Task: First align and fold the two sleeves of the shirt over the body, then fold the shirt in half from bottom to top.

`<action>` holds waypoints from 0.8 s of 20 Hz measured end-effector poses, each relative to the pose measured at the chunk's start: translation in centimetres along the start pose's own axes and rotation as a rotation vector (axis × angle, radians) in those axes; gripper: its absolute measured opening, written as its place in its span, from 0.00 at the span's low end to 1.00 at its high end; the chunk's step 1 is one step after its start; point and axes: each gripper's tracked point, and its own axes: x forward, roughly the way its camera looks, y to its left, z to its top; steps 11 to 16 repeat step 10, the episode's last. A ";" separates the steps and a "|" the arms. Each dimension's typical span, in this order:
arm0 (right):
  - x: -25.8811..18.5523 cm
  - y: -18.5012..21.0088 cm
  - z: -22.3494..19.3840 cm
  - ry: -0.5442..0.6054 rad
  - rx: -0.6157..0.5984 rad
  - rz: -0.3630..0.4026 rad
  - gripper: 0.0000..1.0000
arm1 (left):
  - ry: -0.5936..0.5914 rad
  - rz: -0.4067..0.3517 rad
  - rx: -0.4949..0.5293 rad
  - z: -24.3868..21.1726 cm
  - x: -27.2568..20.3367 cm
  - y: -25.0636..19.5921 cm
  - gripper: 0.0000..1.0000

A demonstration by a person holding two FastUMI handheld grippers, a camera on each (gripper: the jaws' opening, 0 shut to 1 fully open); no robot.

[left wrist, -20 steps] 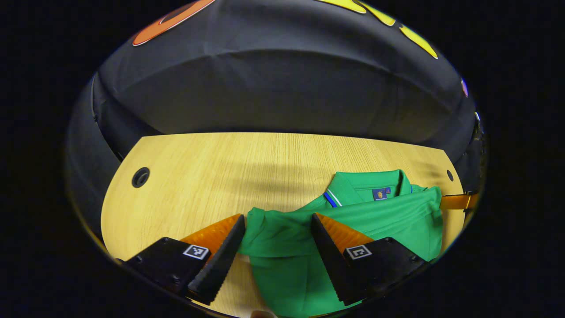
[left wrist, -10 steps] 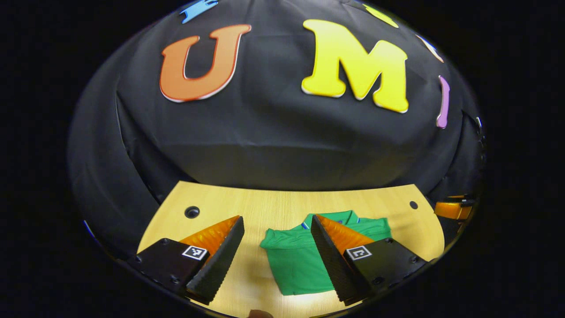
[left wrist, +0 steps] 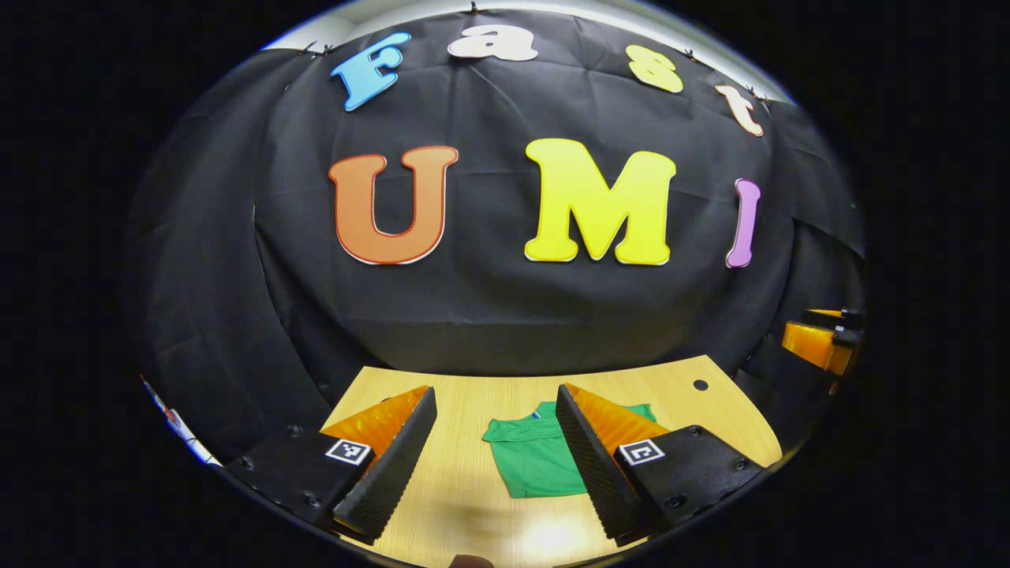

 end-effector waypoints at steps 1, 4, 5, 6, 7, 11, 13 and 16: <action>-1.6 0.1 0.1 -0.024 0.001 -0.007 0.96 | -0.007 -0.004 -0.003 0.0 -1.3 -0.3 0.98; -5.1 -0.4 -1.5 -0.050 0.028 -0.050 0.96 | -0.029 -0.021 0.004 -0.6 -4.6 -1.7 0.98; -6.1 -0.7 -2.2 -0.051 0.038 -0.066 0.96 | -0.039 -0.019 0.016 -1.2 -5.4 -2.0 0.98; -7.0 -1.0 -3.1 -0.052 0.042 -0.081 0.92 | -0.033 -0.023 0.022 -1.9 -6.1 -2.5 0.98; -7.5 -1.4 -4.0 -0.047 0.040 -0.104 0.92 | -0.027 -0.032 0.023 -2.8 -6.7 -3.1 0.98; -8.8 -1.6 -5.9 -0.035 0.022 -0.136 0.92 | -0.024 -0.058 -0.014 -4.4 -8.4 -4.5 0.98; -8.8 -1.6 -5.9 -0.035 0.022 -0.136 0.92 | -0.024 -0.058 -0.014 -4.4 -8.4 -4.5 0.98; -8.8 -1.6 -5.9 -0.035 0.022 -0.136 0.92 | -0.024 -0.058 -0.014 -4.4 -8.4 -4.5 0.98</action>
